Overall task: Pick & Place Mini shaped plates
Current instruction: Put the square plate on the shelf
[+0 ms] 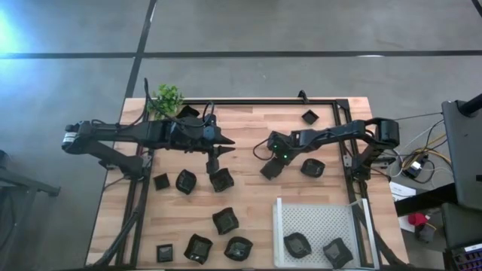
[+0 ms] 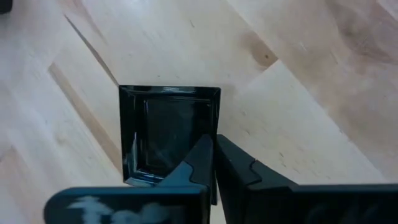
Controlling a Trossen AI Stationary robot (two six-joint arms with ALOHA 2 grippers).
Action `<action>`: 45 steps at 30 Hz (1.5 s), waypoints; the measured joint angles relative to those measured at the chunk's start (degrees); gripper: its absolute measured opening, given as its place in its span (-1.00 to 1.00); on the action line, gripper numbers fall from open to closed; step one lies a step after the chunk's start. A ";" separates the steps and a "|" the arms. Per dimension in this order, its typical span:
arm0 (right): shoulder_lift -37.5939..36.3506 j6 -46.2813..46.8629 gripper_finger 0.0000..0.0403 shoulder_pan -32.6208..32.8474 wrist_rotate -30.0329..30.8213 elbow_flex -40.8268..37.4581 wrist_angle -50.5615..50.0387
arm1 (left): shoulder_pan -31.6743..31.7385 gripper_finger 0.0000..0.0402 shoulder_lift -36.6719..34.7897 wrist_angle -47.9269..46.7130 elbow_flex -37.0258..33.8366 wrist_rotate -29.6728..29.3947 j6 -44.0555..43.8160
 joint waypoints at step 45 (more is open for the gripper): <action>-24.78 -5.19 -0.96 29.61 -9.56 -3.10 -29.97 | -0.02 -0.58 0.00 -1.30 0.00 0.07 0.52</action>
